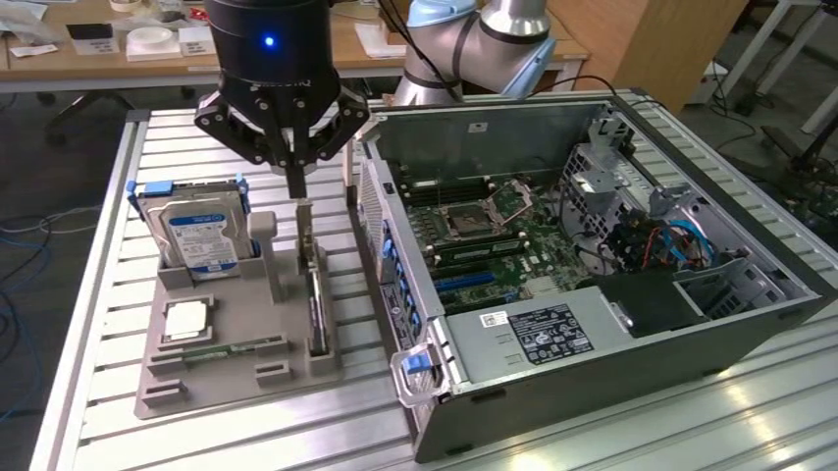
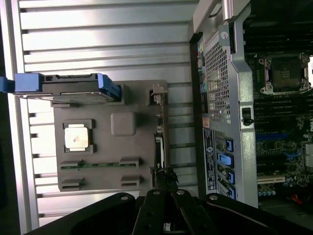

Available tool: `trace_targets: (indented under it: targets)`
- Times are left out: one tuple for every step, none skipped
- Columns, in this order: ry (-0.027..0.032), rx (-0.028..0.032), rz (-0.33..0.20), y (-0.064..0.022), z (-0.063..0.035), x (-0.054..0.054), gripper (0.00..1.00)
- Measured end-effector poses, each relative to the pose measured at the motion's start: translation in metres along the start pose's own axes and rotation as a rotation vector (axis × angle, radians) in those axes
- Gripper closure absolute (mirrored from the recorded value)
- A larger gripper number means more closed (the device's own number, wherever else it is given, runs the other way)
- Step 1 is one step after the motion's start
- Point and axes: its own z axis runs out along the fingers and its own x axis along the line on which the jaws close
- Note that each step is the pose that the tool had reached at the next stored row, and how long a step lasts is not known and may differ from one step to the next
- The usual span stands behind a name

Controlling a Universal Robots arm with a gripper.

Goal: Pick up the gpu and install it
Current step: 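Reach for the gpu, then pick up the gpu and move the gpu toward the slot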

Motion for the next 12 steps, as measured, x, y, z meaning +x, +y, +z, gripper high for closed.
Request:
trace_targets:
  targets:
    - [0.0, 0.0002, 0.0, -0.0001, 0.0002, 0.0, 0.89]
    - [-0.0001, 0.0001, 0.0, -0.0001, 0.0006, 0.0001, 0.89]
    - [-0.0001, 0.0001, 0.0, -0.0002, 0.001, 0.0001, 0.89]
    - [-0.0001, 0.0002, 0.0, -0.0002, 0.001, 0.0001, 0.89]
    - [0.0, 0.0001, 0.0, -0.0002, 0.001, 0.0001, 0.89]
    - [-0.0001, 0.0001, 0.0, -0.0002, 0.0011, 0.0, 0.89]
    - [-0.0001, 0.0001, 0.0, -0.0002, 0.0011, 0.0, 0.89]
    - [-0.0001, 0.0001, 0.0, -0.0002, 0.0011, 0.0, 0.89]
    - [-0.0001, 0.0001, 0.0, -0.0002, 0.0011, 0.0, 0.89]
    - [-0.0001, 0.0001, 0.0, -0.0002, 0.0011, 0.0, 0.89]
    - [-0.0001, 0.0001, 0.0, -0.0002, 0.0011, 0.0, 0.89]
    - [-0.0001, 0.0001, 0.0, -0.0002, 0.0011, 0.0, 0.89]
